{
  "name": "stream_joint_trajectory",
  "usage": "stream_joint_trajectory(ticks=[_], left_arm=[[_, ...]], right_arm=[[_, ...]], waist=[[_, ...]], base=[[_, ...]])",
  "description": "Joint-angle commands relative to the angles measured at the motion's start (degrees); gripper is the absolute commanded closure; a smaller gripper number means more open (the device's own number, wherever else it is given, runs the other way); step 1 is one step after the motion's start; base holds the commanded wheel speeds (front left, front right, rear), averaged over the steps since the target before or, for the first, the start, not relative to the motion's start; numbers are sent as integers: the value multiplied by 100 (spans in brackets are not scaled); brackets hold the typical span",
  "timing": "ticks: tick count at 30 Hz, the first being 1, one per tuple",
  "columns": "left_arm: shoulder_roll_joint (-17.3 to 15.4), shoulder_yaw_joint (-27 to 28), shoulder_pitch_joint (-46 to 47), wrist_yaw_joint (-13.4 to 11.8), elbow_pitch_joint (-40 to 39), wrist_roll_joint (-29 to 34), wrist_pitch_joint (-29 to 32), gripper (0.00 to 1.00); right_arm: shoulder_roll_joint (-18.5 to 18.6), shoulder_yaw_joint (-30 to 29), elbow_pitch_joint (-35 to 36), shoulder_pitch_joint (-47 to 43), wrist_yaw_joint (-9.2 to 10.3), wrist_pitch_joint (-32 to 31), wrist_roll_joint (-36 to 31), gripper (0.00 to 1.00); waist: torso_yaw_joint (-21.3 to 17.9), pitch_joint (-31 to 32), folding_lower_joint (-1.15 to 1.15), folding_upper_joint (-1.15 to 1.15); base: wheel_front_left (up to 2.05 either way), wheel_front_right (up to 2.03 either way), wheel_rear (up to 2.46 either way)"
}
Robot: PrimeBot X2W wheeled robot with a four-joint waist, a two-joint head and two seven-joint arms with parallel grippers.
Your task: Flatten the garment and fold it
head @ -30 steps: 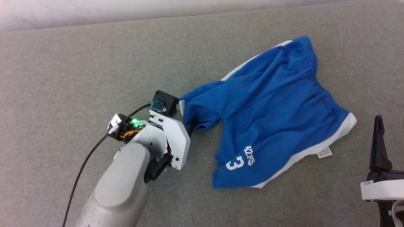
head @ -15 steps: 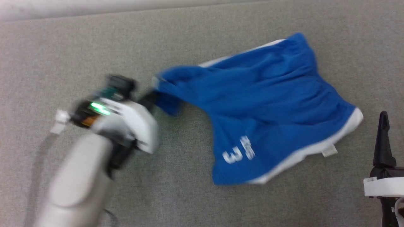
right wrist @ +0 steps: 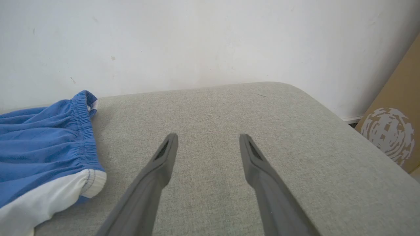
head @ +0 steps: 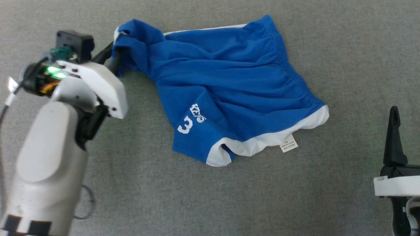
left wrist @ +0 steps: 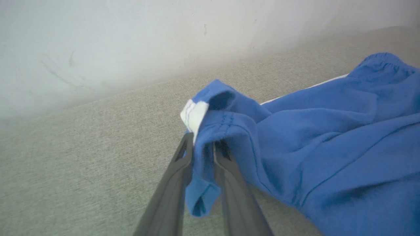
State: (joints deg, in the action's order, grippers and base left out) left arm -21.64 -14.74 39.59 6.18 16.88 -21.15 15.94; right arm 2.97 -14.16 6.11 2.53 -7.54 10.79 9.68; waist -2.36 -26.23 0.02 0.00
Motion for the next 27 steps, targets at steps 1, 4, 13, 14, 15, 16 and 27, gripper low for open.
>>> stream_joint_trajectory(ticks=[1,4,13,14,15,16,27], left_arm=[[108,18,15,-32,39,-73,-105,0],[369,175,-119,-55,72,-374,-452,0],[614,95,-1557,-276,-1516,-552,-800,0],[656,-21,-1789,-314,-1711,-549,-690,0],[692,-151,-2011,-342,-1855,-547,-560,0],[738,-271,-2225,-381,-1967,-557,-436,0],[1202,-843,-2881,-500,-1646,-754,-98,0]], right_arm=[[-9,13,-26,85,5,43,36,0],[-9,11,-94,69,5,31,2,0],[-9,-14,-186,-157,5,-73,-51,0],[-9,-13,-182,-189,5,-93,-54,0],[-9,-10,-174,-216,5,-115,-54,0],[-9,-1,-161,-236,5,-137,-56,0],[-9,-12,94,-241,5,-353,-131,0]], waist=[[35,41,-2,0],[126,210,-2,0],[491,877,-2,0],[527,915,-2,0],[557,945,-2,0],[578,964,-2,0],[562,858,-2,0]], base=[[0,0,0],[0,0,0],[0,0,0],[0,0,0],[0,0,0],[0,0,0],[0,0,0]])
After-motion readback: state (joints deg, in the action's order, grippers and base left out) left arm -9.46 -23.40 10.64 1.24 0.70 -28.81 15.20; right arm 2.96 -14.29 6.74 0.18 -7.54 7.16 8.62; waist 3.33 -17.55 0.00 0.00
